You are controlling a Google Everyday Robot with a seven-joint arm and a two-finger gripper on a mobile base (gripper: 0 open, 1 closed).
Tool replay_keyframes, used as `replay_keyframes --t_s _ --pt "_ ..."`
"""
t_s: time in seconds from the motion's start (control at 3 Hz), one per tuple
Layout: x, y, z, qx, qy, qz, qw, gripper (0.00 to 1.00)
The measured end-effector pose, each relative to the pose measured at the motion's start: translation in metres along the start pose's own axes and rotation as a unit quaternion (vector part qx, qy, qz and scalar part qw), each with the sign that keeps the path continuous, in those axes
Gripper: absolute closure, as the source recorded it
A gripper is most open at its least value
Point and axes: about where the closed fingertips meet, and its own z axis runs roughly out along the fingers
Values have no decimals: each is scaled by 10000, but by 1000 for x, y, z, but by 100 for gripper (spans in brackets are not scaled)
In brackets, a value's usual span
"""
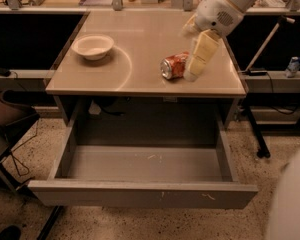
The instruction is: Place coke can into top drawer
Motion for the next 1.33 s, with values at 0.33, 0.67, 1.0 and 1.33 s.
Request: replay_keyframes --t_s 0.33,0.67,1.0,1.33 --pt "-39 -40 20 18 -248 -258 9994 0" --pt "-49 -51 18 212 -370 -297 9986 0" --pt "-49 -52 18 213 -369 -295 9987 0" --pt "-18 -73 33 347 -250 49 9991 0"
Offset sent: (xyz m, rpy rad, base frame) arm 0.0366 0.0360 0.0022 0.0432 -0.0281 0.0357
